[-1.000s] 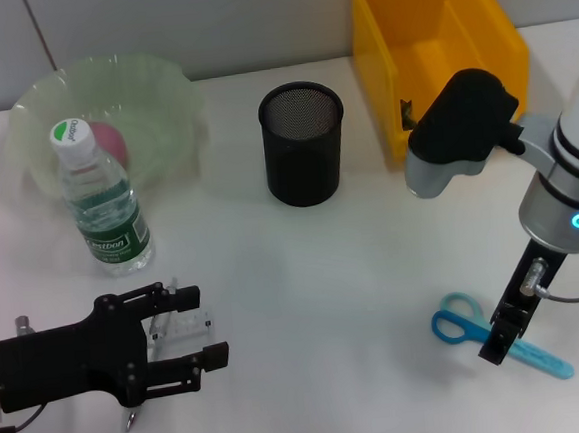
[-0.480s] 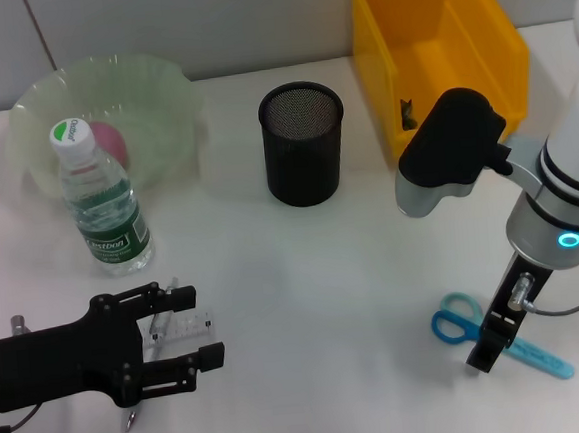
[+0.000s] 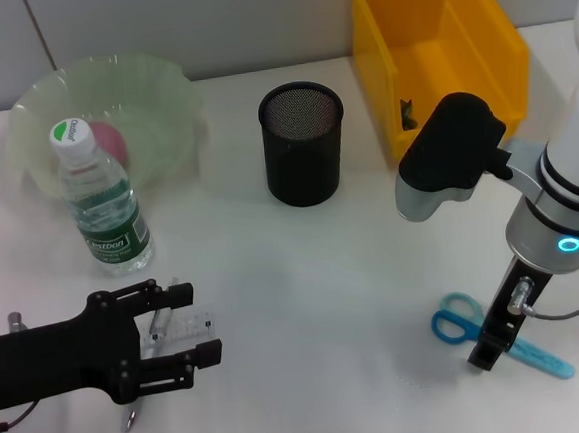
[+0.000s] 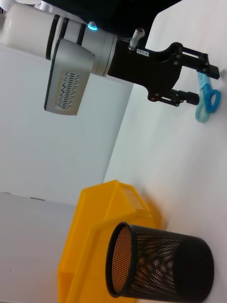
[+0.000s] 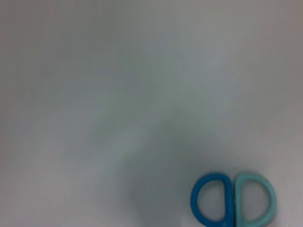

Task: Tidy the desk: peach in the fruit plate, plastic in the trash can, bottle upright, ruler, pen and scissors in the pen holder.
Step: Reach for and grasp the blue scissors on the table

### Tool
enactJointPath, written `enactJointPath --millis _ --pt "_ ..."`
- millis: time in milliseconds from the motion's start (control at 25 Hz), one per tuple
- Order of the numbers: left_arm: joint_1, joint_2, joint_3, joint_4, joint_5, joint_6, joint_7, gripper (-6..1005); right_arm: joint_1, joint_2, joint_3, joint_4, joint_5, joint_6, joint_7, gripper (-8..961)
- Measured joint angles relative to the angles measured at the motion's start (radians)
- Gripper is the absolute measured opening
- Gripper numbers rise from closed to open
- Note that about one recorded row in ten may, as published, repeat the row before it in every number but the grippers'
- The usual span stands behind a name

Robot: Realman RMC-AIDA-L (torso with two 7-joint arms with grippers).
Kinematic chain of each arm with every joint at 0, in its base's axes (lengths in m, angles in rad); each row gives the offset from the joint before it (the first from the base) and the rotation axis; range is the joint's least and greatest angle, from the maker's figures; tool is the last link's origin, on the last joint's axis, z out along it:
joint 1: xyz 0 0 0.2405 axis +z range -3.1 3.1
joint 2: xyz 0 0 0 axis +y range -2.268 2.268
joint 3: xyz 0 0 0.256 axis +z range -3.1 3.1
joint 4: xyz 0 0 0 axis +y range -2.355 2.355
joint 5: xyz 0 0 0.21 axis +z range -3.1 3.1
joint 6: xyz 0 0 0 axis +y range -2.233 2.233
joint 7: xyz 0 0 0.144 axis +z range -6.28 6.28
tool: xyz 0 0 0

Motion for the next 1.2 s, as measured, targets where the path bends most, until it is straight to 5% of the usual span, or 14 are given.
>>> enactJointPath --millis 80,240,1040,1200 --pt "0.000 0.000 0.000 0.002 0.000 0.000 0.000 795 0.000 0.000 -0.001 0.002 0.000 -0.001 0.001 689" --pt "0.000 0.000 0.000 0.002 0.000 -0.001 -0.001 794 -0.003 0.000 -0.002 0.006 0.000 -0.004 0.004 488" --pt "0.007 0.003 -0.002 0.003 0.000 0.003 -0.001 791 -0.016 -0.001 -0.005 0.000 -0.005 0.003 0.027 484" --pt "0.007 0.003 -0.002 0.003 0.000 0.003 -0.001 790 -0.017 -0.001 -0.005 0.001 -0.005 0.002 0.027 340"
